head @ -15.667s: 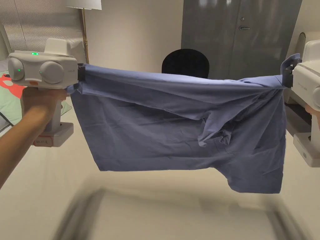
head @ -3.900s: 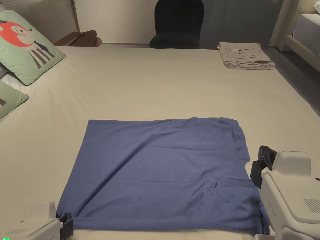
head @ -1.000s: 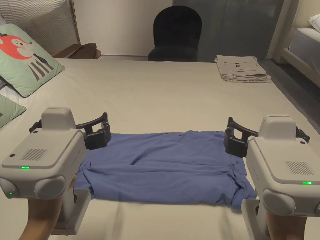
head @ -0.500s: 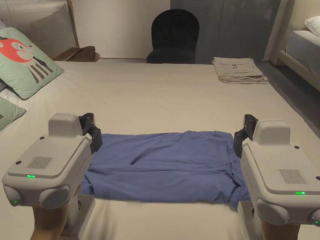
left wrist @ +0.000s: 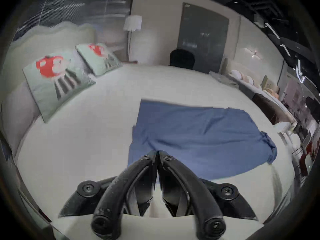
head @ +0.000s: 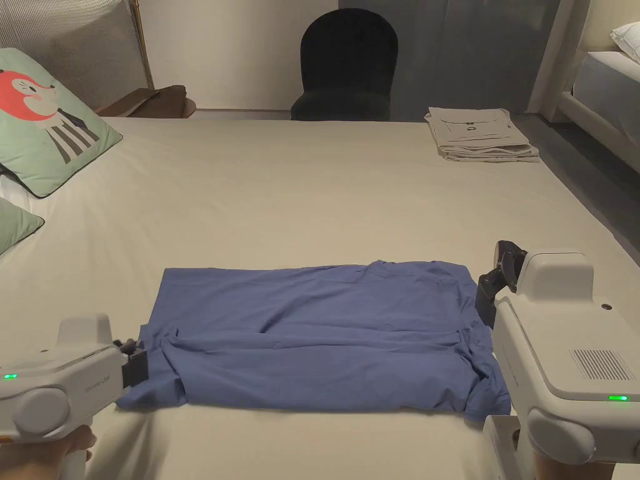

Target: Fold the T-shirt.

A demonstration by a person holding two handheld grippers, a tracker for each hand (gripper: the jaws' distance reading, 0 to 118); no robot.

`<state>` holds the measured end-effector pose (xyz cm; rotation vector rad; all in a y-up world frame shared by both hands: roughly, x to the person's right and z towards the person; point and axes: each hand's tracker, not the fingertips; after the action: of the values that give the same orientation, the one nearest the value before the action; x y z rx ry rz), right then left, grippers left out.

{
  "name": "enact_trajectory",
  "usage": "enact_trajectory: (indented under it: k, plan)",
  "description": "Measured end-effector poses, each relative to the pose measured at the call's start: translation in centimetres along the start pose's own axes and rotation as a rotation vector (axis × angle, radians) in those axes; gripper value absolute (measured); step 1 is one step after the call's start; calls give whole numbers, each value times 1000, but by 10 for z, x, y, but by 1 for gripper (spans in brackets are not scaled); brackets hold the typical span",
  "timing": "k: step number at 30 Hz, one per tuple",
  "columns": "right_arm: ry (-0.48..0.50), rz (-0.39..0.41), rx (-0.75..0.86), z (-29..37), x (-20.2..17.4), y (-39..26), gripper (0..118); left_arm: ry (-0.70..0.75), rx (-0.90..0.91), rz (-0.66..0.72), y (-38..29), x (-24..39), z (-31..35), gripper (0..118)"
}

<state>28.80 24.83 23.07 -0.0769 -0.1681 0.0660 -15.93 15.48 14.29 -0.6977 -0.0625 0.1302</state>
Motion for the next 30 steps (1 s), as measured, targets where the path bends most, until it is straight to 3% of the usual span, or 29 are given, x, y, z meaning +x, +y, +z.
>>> enact_trajectory:
  k: [2,5,6,11,12,13,15,17,19,23,26,28,29,30]
  plan:
    - [0,1,-14,-3,-1,-4,0,28,-41,30,-6,-13,-14,7]
    - [2,-1,-37,-10,-2,-10,0,62,-102,76,-14,-22,-30,93]
    - [2,1,-44,-12,-2,-12,0,79,-134,91,-16,-24,-38,111]
    - [-1,12,-74,-20,-2,-22,0,110,-170,94,-20,-17,-56,107]
    - [0,11,-83,-21,-1,-24,0,114,-182,84,-22,-13,-59,100]
    - [-2,10,-88,-23,0,-25,0,111,-191,63,-24,-9,-62,84]
    - [-6,10,-96,-23,2,-27,0,104,-195,8,-28,3,-61,40]
    - [-7,4,-108,-26,6,-29,0,119,-216,-53,-32,16,-63,35]
    - [-3,-24,-126,-27,11,-31,0,144,-195,-115,-33,23,-62,11]
    - [-16,-56,-170,-30,23,-40,0,101,-194,-95,-28,27,-58,9]
    - [7,-159,-381,-47,41,-60,1,97,-168,-105,-22,26,-50,9]
    - [-5,-151,-500,-56,46,-81,13,86,-152,-98,-17,21,-46,9]
    - [-11,-151,-519,-58,47,-92,27,76,-149,-91,-15,20,-43,9]
    - [-8,-154,-552,-60,47,-103,56,69,-142,-89,-13,19,-40,9]
